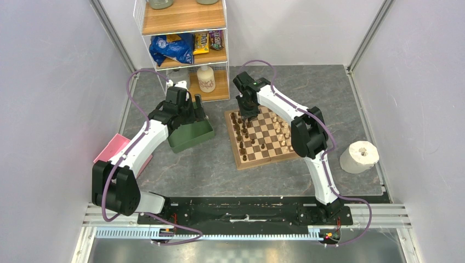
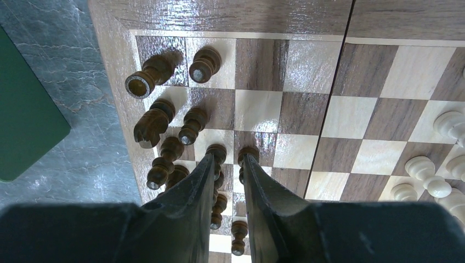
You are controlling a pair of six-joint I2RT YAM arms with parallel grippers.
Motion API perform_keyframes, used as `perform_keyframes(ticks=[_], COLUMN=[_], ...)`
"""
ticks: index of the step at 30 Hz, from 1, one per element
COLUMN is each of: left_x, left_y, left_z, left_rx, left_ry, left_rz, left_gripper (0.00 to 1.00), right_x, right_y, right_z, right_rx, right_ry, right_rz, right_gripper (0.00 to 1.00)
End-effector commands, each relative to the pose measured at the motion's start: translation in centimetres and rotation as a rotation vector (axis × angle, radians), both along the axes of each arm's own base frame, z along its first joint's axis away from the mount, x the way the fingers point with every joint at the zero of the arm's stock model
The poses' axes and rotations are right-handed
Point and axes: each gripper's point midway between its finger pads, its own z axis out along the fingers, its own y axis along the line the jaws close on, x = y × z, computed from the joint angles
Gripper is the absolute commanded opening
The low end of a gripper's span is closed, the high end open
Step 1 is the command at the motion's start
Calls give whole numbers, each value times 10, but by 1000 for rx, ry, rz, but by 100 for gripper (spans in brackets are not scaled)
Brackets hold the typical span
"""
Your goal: Set up the chess pieces on the board
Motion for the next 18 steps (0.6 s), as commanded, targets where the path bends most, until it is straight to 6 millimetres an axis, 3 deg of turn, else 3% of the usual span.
perform_keyframes(ticks=[1,18], left_x=[10,9], left_y=[0,-1], left_z=[15,15], left_rx=[-7,-12], left_ry=[-44,-43], left_rz=[5,2], left_gripper=[91,91], right_x=[5,7], right_y=[7,18], right_z=[11,30], right_rx=[8,64], right_ry=[-25,-59], right_rz=[26,35], right_gripper=[33,33])
